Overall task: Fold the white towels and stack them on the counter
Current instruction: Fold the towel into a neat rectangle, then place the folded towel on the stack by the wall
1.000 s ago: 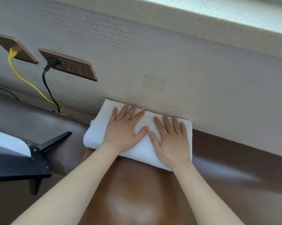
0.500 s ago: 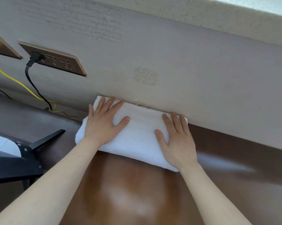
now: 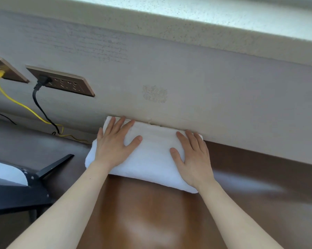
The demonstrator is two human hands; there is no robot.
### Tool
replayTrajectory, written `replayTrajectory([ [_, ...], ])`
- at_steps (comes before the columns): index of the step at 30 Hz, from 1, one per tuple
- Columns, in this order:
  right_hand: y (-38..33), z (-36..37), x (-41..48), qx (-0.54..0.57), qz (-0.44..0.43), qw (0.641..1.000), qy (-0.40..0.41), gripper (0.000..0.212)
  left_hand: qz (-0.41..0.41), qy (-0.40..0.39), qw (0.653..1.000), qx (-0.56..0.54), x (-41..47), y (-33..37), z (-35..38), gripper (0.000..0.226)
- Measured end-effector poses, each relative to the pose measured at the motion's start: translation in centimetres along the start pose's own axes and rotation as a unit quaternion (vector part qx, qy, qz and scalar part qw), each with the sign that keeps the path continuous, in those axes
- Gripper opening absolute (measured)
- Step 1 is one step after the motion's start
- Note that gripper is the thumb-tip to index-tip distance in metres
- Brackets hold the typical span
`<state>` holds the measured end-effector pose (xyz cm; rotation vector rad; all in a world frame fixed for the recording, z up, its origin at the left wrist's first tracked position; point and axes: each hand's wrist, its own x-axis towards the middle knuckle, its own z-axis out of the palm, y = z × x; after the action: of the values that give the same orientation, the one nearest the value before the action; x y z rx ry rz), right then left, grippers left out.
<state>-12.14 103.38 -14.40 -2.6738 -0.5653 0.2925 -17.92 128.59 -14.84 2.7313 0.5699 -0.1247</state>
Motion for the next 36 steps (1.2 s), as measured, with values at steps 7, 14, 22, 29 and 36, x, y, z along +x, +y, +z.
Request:
replayTrajectory([
  [7, -2.5, -1.1, -1.3, -0.116, -0.05, 0.992, 0.018, 0.078, 0.037, 0.0, 0.999, 0.029, -1.9, 4.3, 0.7, 0.077],
  [14, -2.0, 0.6, -0.8, -0.104, -0.033, 0.994, -0.009, 0.075, 0.023, 0.023, 0.997, 0.071, -1.4, 4.6, 2.3, 0.071],
  [22, -1.8, 0.3, -0.2, -0.103, -0.03, 0.993, -0.041, 0.075, 0.02, -0.004, 0.996, 0.083, -1.1, 4.8, 2.1, 0.074],
  [29, -2.9, -2.9, -2.0, -0.086, -0.037, 0.993, -0.072, 0.077, 0.047, -0.062, 0.994, 0.074, -2.6, 5.6, -1.0, 0.072],
  [36, -0.5, -8.1, -7.9, -0.03, 0.006, 1.0, 0.005, 0.071, 0.129, -0.032, 0.991, 0.033, -7.3, 12.4, -2.0, 0.084],
])
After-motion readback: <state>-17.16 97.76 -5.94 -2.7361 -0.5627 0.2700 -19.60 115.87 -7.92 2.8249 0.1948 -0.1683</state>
